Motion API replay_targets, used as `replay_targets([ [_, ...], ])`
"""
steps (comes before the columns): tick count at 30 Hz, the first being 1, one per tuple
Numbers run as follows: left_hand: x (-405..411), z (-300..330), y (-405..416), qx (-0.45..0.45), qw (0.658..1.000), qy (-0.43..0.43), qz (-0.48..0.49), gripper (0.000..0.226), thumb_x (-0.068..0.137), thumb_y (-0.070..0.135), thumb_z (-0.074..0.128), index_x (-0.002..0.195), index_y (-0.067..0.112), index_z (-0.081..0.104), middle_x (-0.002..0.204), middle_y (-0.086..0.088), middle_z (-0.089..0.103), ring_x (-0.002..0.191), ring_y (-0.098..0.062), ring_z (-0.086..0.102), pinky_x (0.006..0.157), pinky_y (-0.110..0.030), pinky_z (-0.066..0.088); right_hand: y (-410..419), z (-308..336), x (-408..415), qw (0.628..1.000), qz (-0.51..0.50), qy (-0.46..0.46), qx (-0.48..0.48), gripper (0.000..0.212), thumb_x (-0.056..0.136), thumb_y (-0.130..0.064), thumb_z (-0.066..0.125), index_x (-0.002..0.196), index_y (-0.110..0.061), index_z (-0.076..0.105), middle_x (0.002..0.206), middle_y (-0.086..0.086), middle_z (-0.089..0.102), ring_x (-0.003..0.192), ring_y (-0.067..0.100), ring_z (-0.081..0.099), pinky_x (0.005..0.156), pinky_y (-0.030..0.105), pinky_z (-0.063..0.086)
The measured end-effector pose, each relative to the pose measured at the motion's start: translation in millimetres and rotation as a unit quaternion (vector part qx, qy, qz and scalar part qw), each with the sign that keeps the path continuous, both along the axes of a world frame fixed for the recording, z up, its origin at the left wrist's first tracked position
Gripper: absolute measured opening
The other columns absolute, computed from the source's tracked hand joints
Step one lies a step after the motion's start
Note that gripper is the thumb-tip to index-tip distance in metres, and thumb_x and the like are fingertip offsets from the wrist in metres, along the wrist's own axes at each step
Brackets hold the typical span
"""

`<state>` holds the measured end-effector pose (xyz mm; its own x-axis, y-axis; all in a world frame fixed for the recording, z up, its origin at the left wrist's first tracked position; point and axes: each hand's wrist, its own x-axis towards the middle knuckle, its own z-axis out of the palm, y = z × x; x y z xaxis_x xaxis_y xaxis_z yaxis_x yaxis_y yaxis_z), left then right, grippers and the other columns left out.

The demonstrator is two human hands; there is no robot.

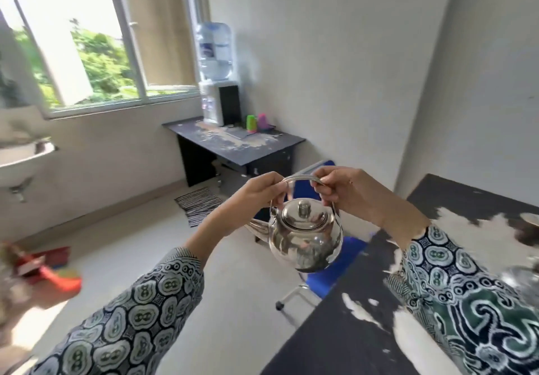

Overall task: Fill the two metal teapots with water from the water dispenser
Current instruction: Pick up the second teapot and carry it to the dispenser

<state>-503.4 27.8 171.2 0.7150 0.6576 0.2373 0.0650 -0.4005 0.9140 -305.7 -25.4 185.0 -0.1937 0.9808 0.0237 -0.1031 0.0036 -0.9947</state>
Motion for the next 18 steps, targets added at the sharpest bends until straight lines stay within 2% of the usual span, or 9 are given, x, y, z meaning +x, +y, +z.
replay_targets([
  [3,-53.5,-0.9,30.1,-0.015,0.999,0.006,0.028,0.024,0.098,0.011,0.038,0.075,0.011,0.044,0.067,0.001,0.040,0.062,-0.010,0.039,0.071,-0.027,0.036,46.5,0.2,-51.3,0.999,0.029,-0.029,0.022,0.013,0.072,-0.009,0.043,0.072,-0.005,0.056,0.047,-0.007,0.045,0.043,0.004,0.036,0.051,0.021,0.027],
  [6,-103.9,-4.8,64.2,-0.019,0.998,0.017,0.057,0.026,0.098,0.015,0.040,0.073,0.012,0.041,0.056,0.015,0.042,0.055,-0.006,0.039,0.067,-0.026,0.037,97.3,-3.0,-99.5,0.997,0.052,-0.041,0.039,0.017,0.080,-0.004,0.041,0.072,-0.003,0.056,0.050,-0.003,0.042,0.046,0.007,0.033,0.053,0.025,0.020],
  [9,-136.5,-12.1,97.1,-0.013,0.995,0.021,0.094,0.027,0.099,0.020,0.039,0.073,0.011,0.041,0.058,0.011,0.040,0.056,-0.008,0.039,0.068,-0.026,0.039,145.7,-9.9,-131.2,0.995,0.073,-0.045,0.059,0.026,0.087,0.004,0.034,0.074,0.000,0.057,0.052,0.000,0.043,0.046,0.007,0.034,0.051,0.024,0.021],
  [12,-159.8,-20.5,139.8,-0.001,0.992,0.029,0.122,0.031,0.100,0.027,0.034,0.074,0.011,0.040,0.058,0.009,0.036,0.056,-0.010,0.037,0.066,-0.023,0.040,196.8,-20.9,-153.5,0.992,0.097,-0.040,0.072,0.025,0.087,0.004,0.035,0.076,0.001,0.058,0.057,0.004,0.042,0.046,0.005,0.036,0.048,0.020,0.026],
  [16,-177.5,-34.4,210.4,0.000,0.988,0.045,0.145,0.036,0.101,0.029,0.030,0.070,0.013,0.038,0.058,0.005,0.034,0.051,-0.007,0.036,0.055,-0.013,0.039,269.3,-38.7,-169.7,0.989,0.123,-0.039,0.068,0.022,0.087,0.002,0.038,0.080,0.001,0.059,0.053,-0.004,0.047,0.047,0.004,0.038,0.050,0.020,0.028],
  [18,-183.8,-39.2,261.0,0.002,0.986,0.052,0.158,0.037,0.100,0.029,0.031,0.067,0.015,0.037,0.057,0.006,0.035,0.050,-0.008,0.036,0.054,-0.015,0.038,317.3,-43.8,-174.9,0.988,0.136,-0.038,0.065,0.019,0.087,-0.001,0.041,0.082,-0.001,0.059,0.053,-0.006,0.049,0.048,0.004,0.039,0.052,0.021,0.028],
])
